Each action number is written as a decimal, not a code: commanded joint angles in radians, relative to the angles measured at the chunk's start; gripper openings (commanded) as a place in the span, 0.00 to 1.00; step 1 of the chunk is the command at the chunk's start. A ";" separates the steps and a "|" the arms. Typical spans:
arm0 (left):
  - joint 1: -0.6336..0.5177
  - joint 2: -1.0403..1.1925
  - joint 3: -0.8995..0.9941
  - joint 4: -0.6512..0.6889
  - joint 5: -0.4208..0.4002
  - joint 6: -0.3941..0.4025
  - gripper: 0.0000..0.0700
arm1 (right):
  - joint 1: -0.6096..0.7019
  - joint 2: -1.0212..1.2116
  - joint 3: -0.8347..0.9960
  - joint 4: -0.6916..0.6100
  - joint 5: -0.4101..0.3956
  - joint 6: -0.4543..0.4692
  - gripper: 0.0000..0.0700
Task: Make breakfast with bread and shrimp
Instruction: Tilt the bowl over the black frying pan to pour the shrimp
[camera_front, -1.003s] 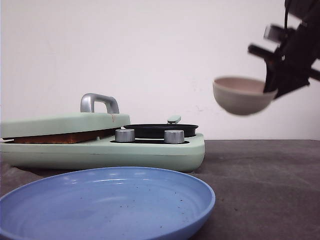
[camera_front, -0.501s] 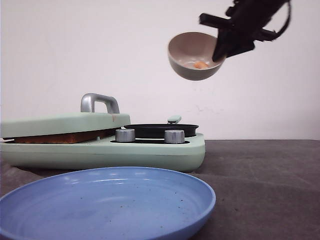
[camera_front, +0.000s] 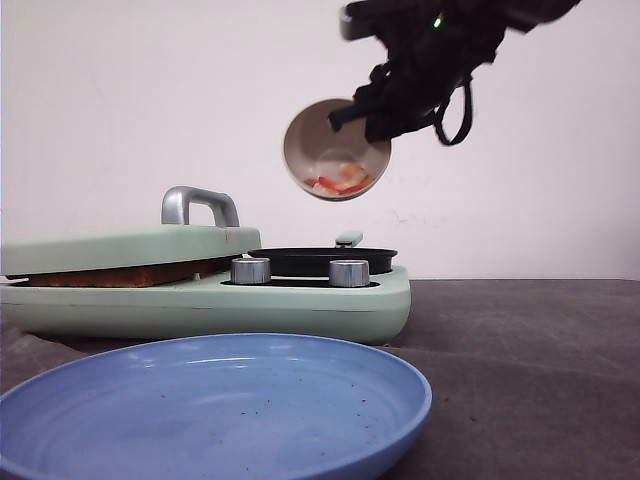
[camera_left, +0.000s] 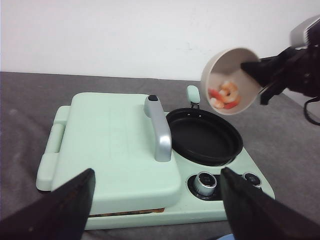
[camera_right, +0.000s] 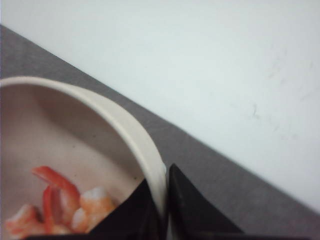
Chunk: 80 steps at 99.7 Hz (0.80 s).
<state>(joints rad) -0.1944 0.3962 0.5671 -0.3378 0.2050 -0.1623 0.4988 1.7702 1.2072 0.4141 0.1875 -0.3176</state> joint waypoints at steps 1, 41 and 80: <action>-0.001 0.002 0.004 0.009 -0.003 0.021 0.62 | 0.014 0.023 0.018 0.068 0.057 -0.091 0.00; -0.002 0.002 0.004 0.013 -0.002 0.043 0.62 | 0.084 0.027 0.018 0.185 0.213 -0.548 0.00; -0.002 0.002 0.004 0.016 -0.002 0.049 0.62 | 0.108 0.037 0.018 0.331 0.334 -0.678 0.00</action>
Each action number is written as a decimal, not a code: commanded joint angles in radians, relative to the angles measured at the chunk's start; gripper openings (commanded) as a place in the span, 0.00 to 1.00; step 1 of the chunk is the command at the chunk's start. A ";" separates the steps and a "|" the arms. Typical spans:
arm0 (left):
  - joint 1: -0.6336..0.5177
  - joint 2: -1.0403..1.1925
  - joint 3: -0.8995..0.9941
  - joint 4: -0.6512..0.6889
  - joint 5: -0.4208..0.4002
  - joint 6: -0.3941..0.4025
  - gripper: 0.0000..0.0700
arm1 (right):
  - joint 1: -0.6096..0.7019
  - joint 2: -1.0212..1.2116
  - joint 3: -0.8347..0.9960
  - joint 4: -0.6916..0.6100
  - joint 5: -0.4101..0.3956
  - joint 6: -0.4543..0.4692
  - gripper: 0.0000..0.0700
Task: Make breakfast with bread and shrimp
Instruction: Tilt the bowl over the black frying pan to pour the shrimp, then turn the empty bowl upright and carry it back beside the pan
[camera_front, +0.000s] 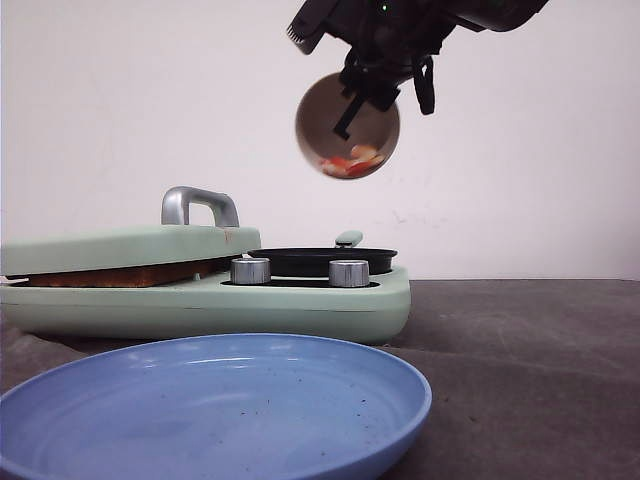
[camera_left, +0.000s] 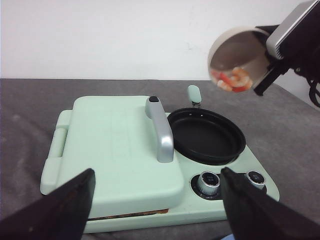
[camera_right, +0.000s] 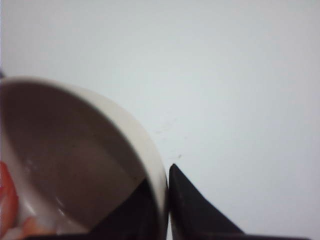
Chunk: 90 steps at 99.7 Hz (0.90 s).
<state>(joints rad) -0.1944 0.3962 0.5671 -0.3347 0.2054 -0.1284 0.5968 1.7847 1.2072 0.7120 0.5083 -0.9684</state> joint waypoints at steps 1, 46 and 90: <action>-0.002 0.002 0.004 0.013 -0.002 0.016 0.62 | 0.010 0.022 0.018 0.037 0.014 -0.030 0.00; -0.002 0.002 0.004 0.008 -0.002 0.024 0.62 | 0.034 0.022 0.018 0.079 0.019 0.022 0.00; -0.002 0.002 0.004 0.006 -0.002 0.027 0.62 | 0.036 0.016 0.018 0.020 0.183 0.265 0.00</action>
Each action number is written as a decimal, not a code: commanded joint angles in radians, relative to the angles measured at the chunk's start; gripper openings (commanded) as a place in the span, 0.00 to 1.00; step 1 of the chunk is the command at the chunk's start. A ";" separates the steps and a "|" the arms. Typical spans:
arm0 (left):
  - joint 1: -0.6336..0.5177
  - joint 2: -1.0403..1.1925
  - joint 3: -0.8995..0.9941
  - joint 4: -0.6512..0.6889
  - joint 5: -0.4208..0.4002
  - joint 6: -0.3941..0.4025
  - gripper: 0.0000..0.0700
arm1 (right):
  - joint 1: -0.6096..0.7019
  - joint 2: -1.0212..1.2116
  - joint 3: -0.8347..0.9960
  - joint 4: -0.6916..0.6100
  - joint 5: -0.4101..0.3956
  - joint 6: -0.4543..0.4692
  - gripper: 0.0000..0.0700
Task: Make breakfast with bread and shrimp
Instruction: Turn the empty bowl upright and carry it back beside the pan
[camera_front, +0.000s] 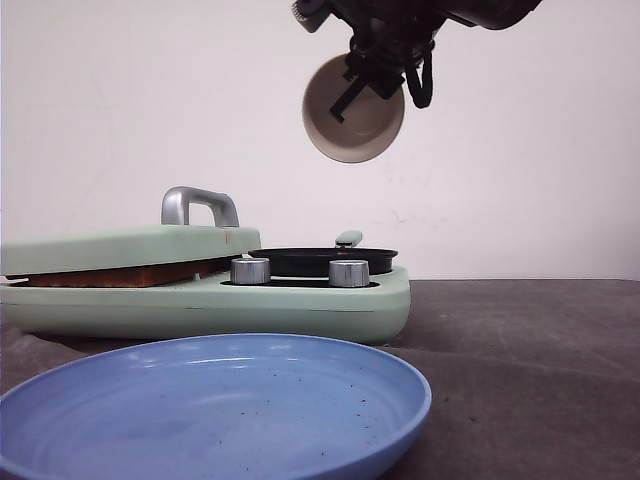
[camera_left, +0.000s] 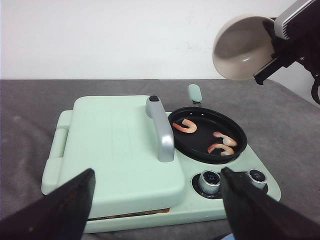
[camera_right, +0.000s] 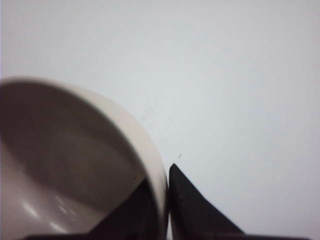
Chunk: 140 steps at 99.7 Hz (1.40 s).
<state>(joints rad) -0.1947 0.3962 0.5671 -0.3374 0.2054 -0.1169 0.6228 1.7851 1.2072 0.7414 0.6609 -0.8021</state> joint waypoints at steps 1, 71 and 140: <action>-0.002 0.002 0.004 0.009 -0.002 0.016 0.62 | 0.010 0.013 0.018 -0.017 0.033 0.111 0.00; -0.002 0.002 0.004 -0.028 -0.002 0.010 0.62 | -0.218 -0.500 0.052 -1.019 -0.322 0.923 0.00; -0.002 0.002 0.004 -0.060 -0.002 -0.005 0.62 | -0.504 -0.404 0.141 -1.707 -0.898 0.921 0.00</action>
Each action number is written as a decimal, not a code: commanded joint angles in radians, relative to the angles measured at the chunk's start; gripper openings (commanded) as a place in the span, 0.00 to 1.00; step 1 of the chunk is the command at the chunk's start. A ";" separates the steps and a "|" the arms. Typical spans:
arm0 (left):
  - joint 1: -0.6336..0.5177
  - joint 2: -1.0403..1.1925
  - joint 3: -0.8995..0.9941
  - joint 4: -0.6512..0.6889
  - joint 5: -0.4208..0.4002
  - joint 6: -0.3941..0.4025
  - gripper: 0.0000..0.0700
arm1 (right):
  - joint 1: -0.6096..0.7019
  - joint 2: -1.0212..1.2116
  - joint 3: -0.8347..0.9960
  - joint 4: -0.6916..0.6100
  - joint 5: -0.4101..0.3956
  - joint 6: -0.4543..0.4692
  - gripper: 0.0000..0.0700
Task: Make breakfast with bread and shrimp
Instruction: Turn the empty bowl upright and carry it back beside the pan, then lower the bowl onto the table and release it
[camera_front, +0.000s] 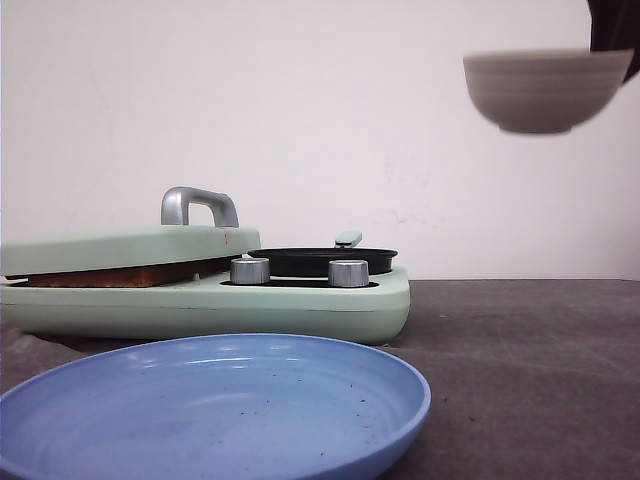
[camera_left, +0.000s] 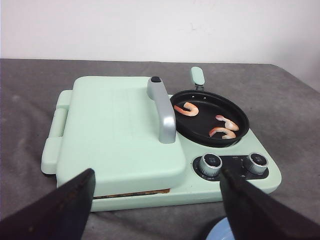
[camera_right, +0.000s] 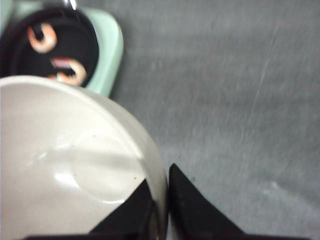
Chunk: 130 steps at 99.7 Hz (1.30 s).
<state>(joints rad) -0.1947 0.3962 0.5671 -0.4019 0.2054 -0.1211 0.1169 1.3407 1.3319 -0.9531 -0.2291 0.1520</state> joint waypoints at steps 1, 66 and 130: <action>-0.002 0.002 0.004 0.004 -0.003 0.000 0.62 | 0.002 0.046 0.016 -0.015 -0.008 -0.035 0.00; -0.002 0.002 0.004 -0.027 -0.003 0.005 0.62 | 0.002 0.389 0.014 0.060 -0.023 -0.037 0.00; -0.002 0.004 0.004 -0.024 -0.003 0.008 0.62 | 0.002 0.433 -0.167 0.328 -0.025 0.032 0.00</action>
<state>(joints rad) -0.1947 0.3962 0.5671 -0.4374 0.2054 -0.1207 0.1169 1.7512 1.1618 -0.6403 -0.2539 0.1730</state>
